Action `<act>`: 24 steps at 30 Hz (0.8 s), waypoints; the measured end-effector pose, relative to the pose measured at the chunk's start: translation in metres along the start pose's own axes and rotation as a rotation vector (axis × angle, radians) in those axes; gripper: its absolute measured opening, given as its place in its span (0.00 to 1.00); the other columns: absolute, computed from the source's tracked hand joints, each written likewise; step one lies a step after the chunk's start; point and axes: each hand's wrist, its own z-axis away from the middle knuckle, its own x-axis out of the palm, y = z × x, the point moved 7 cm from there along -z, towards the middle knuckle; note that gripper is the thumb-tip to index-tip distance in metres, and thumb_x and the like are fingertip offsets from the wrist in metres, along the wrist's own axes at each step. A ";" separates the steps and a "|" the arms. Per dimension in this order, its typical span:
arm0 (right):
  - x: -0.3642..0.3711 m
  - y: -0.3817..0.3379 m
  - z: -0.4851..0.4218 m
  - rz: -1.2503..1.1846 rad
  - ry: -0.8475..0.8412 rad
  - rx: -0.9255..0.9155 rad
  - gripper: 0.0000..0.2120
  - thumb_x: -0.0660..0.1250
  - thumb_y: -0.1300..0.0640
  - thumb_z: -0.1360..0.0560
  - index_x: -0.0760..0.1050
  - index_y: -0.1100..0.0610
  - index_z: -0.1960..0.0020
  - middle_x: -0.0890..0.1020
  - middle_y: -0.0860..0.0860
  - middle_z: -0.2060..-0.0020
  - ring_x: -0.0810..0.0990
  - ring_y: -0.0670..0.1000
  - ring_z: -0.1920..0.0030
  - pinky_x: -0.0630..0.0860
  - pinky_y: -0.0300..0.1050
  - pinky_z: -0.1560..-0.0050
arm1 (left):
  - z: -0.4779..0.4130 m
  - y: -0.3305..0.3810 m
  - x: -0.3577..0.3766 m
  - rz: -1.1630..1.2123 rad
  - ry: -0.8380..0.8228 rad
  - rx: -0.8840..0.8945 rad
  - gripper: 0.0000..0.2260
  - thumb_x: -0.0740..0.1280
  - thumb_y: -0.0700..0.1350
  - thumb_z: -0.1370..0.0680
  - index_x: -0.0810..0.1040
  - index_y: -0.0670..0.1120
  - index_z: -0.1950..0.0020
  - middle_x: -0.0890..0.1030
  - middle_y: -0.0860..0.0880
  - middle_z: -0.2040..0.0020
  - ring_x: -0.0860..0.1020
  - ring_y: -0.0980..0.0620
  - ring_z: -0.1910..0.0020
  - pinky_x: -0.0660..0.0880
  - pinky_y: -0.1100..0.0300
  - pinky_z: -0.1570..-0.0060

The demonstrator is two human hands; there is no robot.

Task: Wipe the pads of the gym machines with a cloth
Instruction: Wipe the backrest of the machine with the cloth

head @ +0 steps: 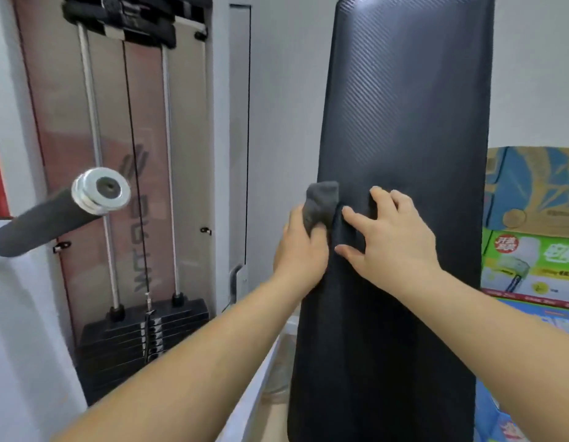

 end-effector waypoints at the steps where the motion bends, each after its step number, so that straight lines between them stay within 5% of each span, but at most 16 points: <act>1: 0.001 -0.002 -0.001 -0.005 -0.006 0.005 0.33 0.60 0.29 0.23 0.62 0.37 0.21 0.57 0.53 0.19 0.55 0.60 0.20 0.69 0.56 0.29 | -0.033 0.028 -0.002 -0.046 0.012 0.062 0.15 0.56 0.58 0.22 0.67 0.63 0.36 0.80 0.48 0.44 0.82 0.43 0.48 0.80 0.40 0.46; 4: -0.003 0.000 -0.006 -0.056 -0.001 0.026 0.31 0.59 0.30 0.23 0.63 0.35 0.22 0.58 0.50 0.20 0.55 0.58 0.21 0.72 0.53 0.33 | -0.103 0.088 -0.004 -0.129 -0.001 0.180 0.21 0.57 0.56 0.22 0.65 0.61 0.29 0.78 0.48 0.37 0.79 0.42 0.41 0.77 0.39 0.39; 9: -0.010 0.005 -0.007 -0.087 0.001 0.035 0.27 0.59 0.34 0.21 0.61 0.32 0.22 0.56 0.45 0.19 0.53 0.53 0.20 0.76 0.47 0.40 | -0.091 0.070 0.001 -0.069 -0.055 0.249 0.29 0.62 0.53 0.21 0.57 0.70 0.22 0.71 0.55 0.24 0.72 0.48 0.29 0.73 0.44 0.30; 13: -0.020 0.011 -0.006 -0.185 0.071 0.066 0.22 0.64 0.41 0.21 0.72 0.37 0.28 0.66 0.41 0.22 0.61 0.49 0.24 0.76 0.47 0.49 | -0.002 0.006 0.001 -0.120 -0.053 0.228 0.31 0.65 0.48 0.24 0.61 0.67 0.23 0.69 0.59 0.24 0.72 0.53 0.29 0.72 0.53 0.31; 16: -0.018 0.015 -0.008 -0.173 0.038 0.013 0.26 0.63 0.41 0.20 0.66 0.39 0.22 0.63 0.42 0.20 0.59 0.49 0.21 0.78 0.49 0.41 | 0.032 -0.014 -0.005 -0.225 -0.127 0.246 0.29 0.64 0.46 0.21 0.62 0.62 0.22 0.68 0.57 0.24 0.71 0.53 0.29 0.71 0.51 0.29; 20: -0.010 0.020 -0.004 -0.131 -0.046 -0.025 0.27 0.60 0.41 0.17 0.60 0.38 0.20 0.53 0.41 0.17 0.50 0.49 0.18 0.76 0.50 0.35 | -0.045 0.043 -0.012 -0.155 -0.085 0.222 0.19 0.60 0.43 0.19 0.68 0.58 0.30 0.81 0.49 0.44 0.80 0.50 0.47 0.78 0.45 0.40; 24: -0.006 0.023 -0.006 -0.137 -0.123 -0.031 0.29 0.60 0.43 0.17 0.56 0.38 0.18 0.48 0.41 0.17 0.46 0.49 0.18 0.77 0.51 0.34 | -0.109 0.112 -0.010 -0.175 -0.033 0.318 0.20 0.60 0.46 0.17 0.65 0.56 0.25 0.77 0.49 0.35 0.78 0.50 0.45 0.77 0.46 0.39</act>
